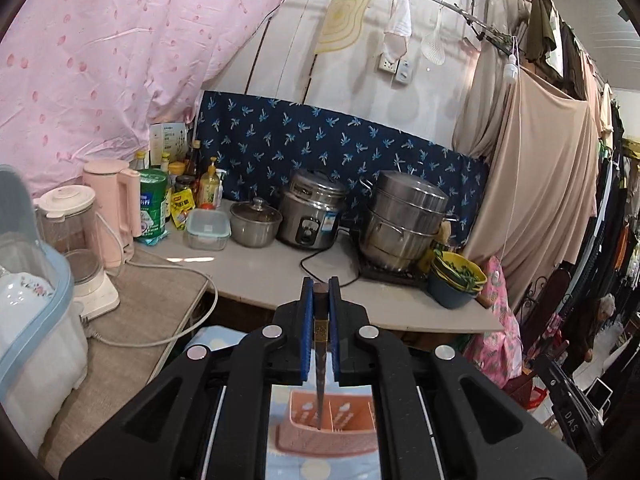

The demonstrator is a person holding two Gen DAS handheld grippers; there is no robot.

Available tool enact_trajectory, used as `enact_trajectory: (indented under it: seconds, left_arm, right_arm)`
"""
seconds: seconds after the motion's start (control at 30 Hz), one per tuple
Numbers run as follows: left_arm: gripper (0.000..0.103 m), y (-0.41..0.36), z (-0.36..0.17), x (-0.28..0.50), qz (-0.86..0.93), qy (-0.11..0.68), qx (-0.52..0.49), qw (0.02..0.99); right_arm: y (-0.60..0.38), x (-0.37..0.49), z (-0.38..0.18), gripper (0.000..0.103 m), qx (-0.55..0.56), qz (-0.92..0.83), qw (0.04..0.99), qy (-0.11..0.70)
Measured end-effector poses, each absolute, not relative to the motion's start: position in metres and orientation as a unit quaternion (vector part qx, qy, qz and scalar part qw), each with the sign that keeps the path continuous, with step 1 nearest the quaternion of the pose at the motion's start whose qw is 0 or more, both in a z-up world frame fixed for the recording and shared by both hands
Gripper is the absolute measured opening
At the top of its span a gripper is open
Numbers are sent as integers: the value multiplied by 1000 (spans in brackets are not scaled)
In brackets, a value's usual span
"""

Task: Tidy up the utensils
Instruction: 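Lift both chopsticks over the pink basket and open both tools to drop them in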

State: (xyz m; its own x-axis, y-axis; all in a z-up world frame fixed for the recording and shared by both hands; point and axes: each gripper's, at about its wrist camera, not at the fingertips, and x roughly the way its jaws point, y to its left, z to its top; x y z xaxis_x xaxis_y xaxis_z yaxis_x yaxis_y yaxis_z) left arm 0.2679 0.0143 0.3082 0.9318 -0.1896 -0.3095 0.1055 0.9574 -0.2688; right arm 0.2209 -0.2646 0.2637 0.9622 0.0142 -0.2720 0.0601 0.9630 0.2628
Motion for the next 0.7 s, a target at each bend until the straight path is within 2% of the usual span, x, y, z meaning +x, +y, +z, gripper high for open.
enact_trajectory:
  seconds: [0.23, 0.7]
  left_arm:
    - [7, 3, 287, 303, -64, 178, -112, 976]
    - [7, 10, 212, 322, -61, 240, -111, 962]
  right_arm:
    - [-269, 264, 245, 7, 153, -3, 977, 148]
    - [-260, 296, 166, 7, 146, 3, 964, 222]
